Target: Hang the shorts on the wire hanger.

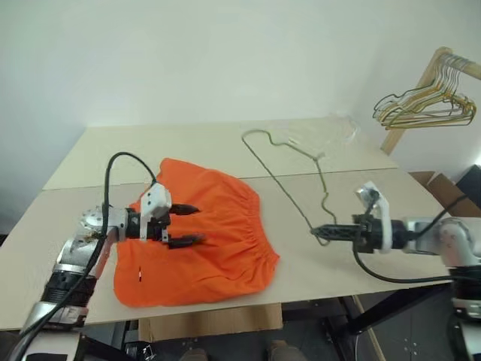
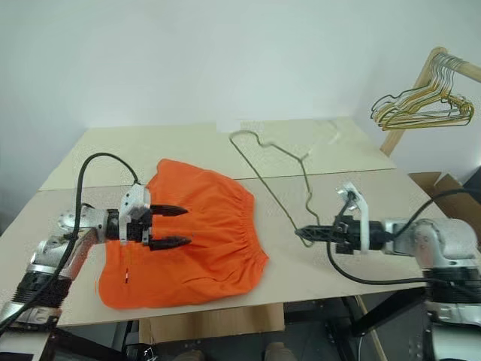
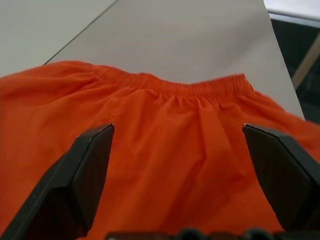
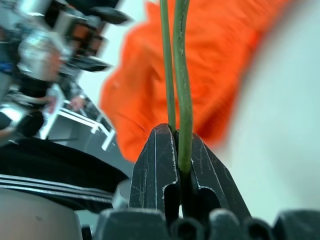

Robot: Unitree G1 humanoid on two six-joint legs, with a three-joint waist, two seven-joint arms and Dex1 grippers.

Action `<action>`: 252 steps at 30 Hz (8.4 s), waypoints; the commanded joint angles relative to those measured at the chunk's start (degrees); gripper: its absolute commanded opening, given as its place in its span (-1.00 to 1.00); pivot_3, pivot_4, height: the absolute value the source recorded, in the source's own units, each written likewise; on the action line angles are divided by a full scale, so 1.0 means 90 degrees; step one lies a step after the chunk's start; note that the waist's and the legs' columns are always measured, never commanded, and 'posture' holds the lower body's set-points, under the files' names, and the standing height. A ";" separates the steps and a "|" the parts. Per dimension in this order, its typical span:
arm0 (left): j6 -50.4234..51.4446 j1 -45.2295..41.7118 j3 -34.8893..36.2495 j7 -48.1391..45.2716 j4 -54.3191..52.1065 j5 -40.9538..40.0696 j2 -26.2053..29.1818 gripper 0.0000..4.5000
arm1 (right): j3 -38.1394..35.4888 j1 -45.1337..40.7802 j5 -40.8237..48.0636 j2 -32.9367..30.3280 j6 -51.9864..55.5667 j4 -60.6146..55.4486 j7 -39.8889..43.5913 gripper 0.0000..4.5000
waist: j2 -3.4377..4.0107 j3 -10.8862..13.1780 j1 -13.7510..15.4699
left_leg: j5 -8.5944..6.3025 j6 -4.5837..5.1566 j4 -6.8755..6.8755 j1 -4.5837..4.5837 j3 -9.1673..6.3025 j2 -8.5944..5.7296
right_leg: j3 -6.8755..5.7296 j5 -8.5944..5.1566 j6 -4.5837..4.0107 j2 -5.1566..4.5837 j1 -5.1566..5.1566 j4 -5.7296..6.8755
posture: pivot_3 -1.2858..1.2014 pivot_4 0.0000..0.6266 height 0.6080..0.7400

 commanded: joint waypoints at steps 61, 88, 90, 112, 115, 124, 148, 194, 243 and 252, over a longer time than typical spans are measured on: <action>-0.0798 0.1574 -0.0292 0.0230 -0.1708 0.0792 0.0748 0.99 | 0.4929 -0.1237 -0.1044 -0.1398 -0.1180 0.1723 0.3320 -1.00 | 0.0037 0.0019 0.0367 | 0.0000 0.0002 0.0005 0.0030 0.0012 0.0012 | 0.0002 -0.0012 0.0009 0.0006 0.0015 0.0012 | 0.06 -1.00 1.00; -0.1130 0.1437 -0.0584 0.0393 -0.1431 0.1205 0.0487 0.99 | 0.5375 -0.2775 -0.1145 0.0213 -0.1552 0.4295 0.3320 -1.00 | 0.0039 0.0019 0.0332 | 0.0000 0.0002 0.0005 0.0030 0.0020 0.0014 | 0.0010 -0.0004 -0.0006 0.0009 0.0013 0.0015 | 0.08 -1.00 1.00; -0.1108 0.1476 -0.0584 0.0445 -0.1465 0.1208 0.0474 0.99 | 0.5110 -0.3004 -0.1306 0.0542 -0.1599 0.4931 0.3320 -1.00 | 0.0039 0.0019 0.0325 | 0.0000 0.0003 0.0006 0.0039 0.0021 0.0014 | 0.0011 -0.0004 -0.0007 0.0011 0.0016 0.0021 | 0.09 -1.00 1.00; -0.1108 0.1573 -0.0664 0.0706 -0.1547 0.1325 0.0422 0.99 | 0.2156 -0.3583 -0.2665 0.2206 -0.2090 0.7031 0.2145 -1.00 | 0.0043 0.0018 0.0497 | 0.0001 0.0002 0.0006 0.0019 0.0015 0.0010 | 0.0007 -0.0003 -0.0009 0.0010 -0.0003 0.0038 | 0.10 -1.00 1.00; -0.1142 0.1562 -0.0687 0.0717 -0.1506 0.1337 0.0398 0.99 | 0.1582 -0.3502 -0.2653 0.2250 -0.2217 0.6946 0.1830 -1.00 | 0.0043 0.0018 0.0502 | 0.0001 0.0002 0.0006 0.0016 0.0015 0.0010 | 0.0007 -0.0002 -0.0009 0.0011 -0.0004 0.0038 | 0.10 -1.00 1.00; -0.1059 0.1310 -0.0517 0.0709 -0.1424 0.1079 0.0308 0.99 | 0.0955 -0.2102 -0.2866 0.2434 -0.4163 0.4511 0.1337 -1.00 | 0.0044 0.0017 0.0484 | 0.0001 0.0002 0.0006 0.0013 0.0014 0.0011 | 0.0006 -0.0003 -0.0008 0.0011 -0.0006 0.0037 | 0.06 -1.00 1.00; -0.2526 -0.4930 -0.0816 -0.1771 0.5470 0.1267 0.0195 0.99 | 0.2101 -0.1105 -0.4655 0.2556 -0.6431 0.1988 0.0413 -1.00 | 0.0040 0.0017 0.0127 | 0.0001 0.0001 0.0018 -0.0001 0.0000 -0.0002 | 0.0000 -0.0005 -0.0001 0.0011 -0.0004 0.0031 | 0.04 -1.00 1.00; -0.3789 -0.5485 -0.1230 -0.0796 0.7553 0.3683 -0.0979 -0.99 | 0.2614 -0.0743 -0.5750 0.2599 -0.7199 0.0831 -0.0659 -1.00 | 0.0037 0.0018 -0.0055 | 0.0001 0.0003 0.0053 -0.0072 -0.0009 -0.0003 | 0.0002 0.0000 0.0002 0.0010 -0.0075 0.0058 | -0.01 -1.00 1.00; -0.4375 -0.6148 -0.0184 -0.1013 0.7298 0.3248 -0.0326 -1.00 | 0.0989 -0.0771 -0.3228 0.4299 -0.5250 0.1962 -0.1142 0.82 | 0.0032 0.0014 -0.0335 | -0.0001 0.0007 0.0097 -0.0093 -0.0035 -0.0007 | -0.0007 0.0006 0.0013 0.0005 -0.0076 0.0081 | 0.01 -1.00 1.00; -0.4327 -0.6058 -0.0139 -0.0882 0.7326 0.3226 -0.0314 -1.00 | 0.1057 -0.0780 -0.3315 0.4251 -0.5062 0.2074 -0.1154 -0.40 | 0.0032 0.0014 -0.0337 | -0.0001 0.0007 0.0099 -0.0094 -0.0039 -0.0007 | -0.0007 0.0006 0.0013 0.0005 -0.0079 0.0111 | 0.02 -1.00 1.00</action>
